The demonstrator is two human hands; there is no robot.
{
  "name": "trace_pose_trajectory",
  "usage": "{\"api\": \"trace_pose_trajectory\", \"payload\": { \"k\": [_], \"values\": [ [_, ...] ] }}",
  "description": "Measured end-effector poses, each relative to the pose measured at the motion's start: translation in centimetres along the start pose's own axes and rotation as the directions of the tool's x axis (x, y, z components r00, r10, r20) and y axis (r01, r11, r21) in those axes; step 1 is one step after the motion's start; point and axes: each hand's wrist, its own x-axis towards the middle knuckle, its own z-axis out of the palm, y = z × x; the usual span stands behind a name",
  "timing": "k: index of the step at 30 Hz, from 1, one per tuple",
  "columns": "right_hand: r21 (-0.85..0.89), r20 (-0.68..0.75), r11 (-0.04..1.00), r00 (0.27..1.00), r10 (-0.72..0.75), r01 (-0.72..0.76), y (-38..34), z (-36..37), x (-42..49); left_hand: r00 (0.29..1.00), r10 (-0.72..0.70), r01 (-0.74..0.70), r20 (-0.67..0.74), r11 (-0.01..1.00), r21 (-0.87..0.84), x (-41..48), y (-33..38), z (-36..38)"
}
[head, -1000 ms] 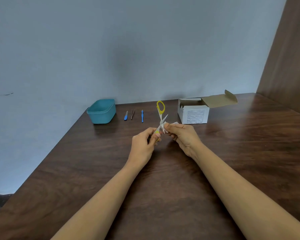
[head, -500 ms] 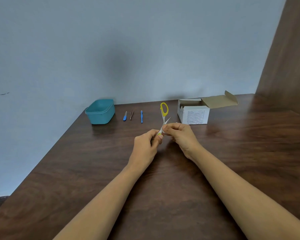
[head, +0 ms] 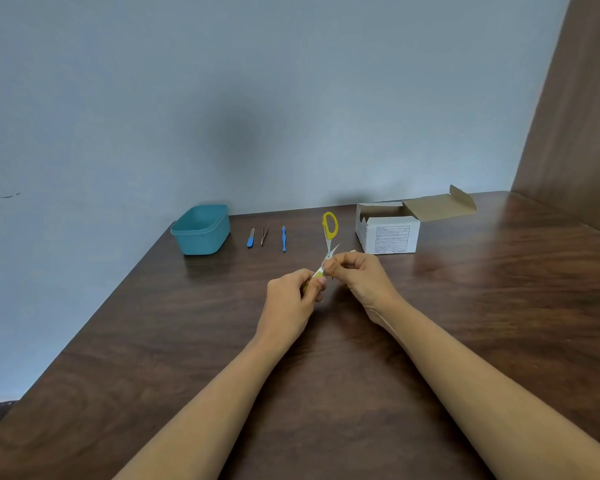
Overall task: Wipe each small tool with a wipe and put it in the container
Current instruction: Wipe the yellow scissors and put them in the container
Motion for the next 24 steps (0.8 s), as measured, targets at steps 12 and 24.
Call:
{"api": "trace_pose_trajectory", "payload": {
  "k": [12,24],
  "values": [
    [-0.128,-0.059,0.992,0.998,-0.03,0.022,0.46,0.26,0.0,1.0,0.024,-0.024,0.002,0.999,-0.033,-0.1,0.24,-0.15],
    [0.069,-0.093,0.997,0.995,0.034,-0.027,0.05,0.5,-0.08,1.0,0.005,-0.005,0.016,0.999,-0.044,0.05,0.03,-0.19]
  ]
}}
